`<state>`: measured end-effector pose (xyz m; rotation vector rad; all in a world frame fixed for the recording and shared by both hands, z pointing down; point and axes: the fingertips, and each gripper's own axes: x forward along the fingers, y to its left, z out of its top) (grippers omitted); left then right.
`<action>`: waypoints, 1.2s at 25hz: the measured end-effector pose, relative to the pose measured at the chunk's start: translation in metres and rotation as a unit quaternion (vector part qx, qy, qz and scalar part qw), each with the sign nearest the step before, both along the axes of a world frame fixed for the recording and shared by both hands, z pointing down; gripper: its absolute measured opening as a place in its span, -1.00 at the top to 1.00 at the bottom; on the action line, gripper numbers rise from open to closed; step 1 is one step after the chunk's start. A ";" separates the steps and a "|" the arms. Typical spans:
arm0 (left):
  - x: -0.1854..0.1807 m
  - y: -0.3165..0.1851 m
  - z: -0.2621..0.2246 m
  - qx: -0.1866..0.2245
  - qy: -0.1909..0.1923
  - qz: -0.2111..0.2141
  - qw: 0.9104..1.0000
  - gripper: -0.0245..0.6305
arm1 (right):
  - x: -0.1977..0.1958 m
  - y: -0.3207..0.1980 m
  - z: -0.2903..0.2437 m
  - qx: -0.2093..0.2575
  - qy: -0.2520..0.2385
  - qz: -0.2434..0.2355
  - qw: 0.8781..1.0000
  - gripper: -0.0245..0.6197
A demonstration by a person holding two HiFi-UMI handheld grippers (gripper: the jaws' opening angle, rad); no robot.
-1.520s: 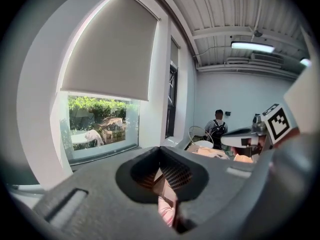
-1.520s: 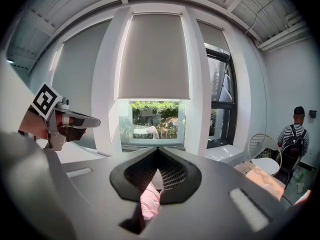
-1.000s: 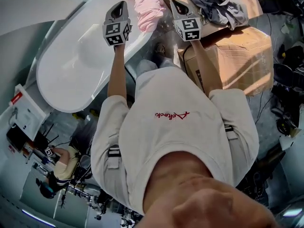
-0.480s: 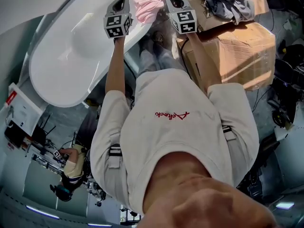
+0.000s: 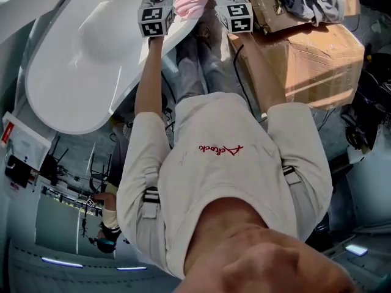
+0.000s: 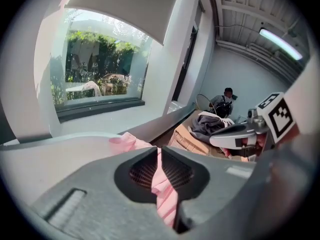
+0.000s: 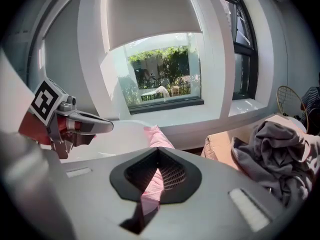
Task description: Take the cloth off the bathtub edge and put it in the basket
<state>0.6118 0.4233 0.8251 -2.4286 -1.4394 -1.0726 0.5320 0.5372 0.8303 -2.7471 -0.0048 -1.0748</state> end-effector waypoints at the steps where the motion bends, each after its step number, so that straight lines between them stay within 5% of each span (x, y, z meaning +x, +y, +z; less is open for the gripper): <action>1: 0.001 0.001 0.010 0.001 -0.007 0.000 1.000 0.85 | 0.003 -0.001 0.010 0.004 -0.005 0.001 1.000 0.90; 5: 0.005 0.001 0.048 0.000 -0.036 0.003 0.999 0.70 | 0.016 -0.011 0.048 0.035 -0.028 -0.004 0.999 0.61; 11: 0.011 0.007 0.101 -0.011 -0.078 0.006 0.997 0.35 | 0.035 -0.023 0.109 0.066 -0.060 -0.011 0.996 -0.24; 14: 0.015 0.014 0.123 -0.020 -0.088 0.008 0.996 0.27 | 0.042 -0.027 0.138 0.063 -0.075 -0.011 0.995 -0.46; 21: 0.015 0.029 0.155 -0.024 -0.104 0.017 0.994 0.24 | 0.048 -0.026 0.185 0.056 -0.108 0.002 0.993 -0.47; 30: 0.004 0.026 0.176 -0.013 -0.126 0.031 0.992 0.24 | 0.052 -0.034 0.197 0.057 -0.127 0.013 0.990 -0.06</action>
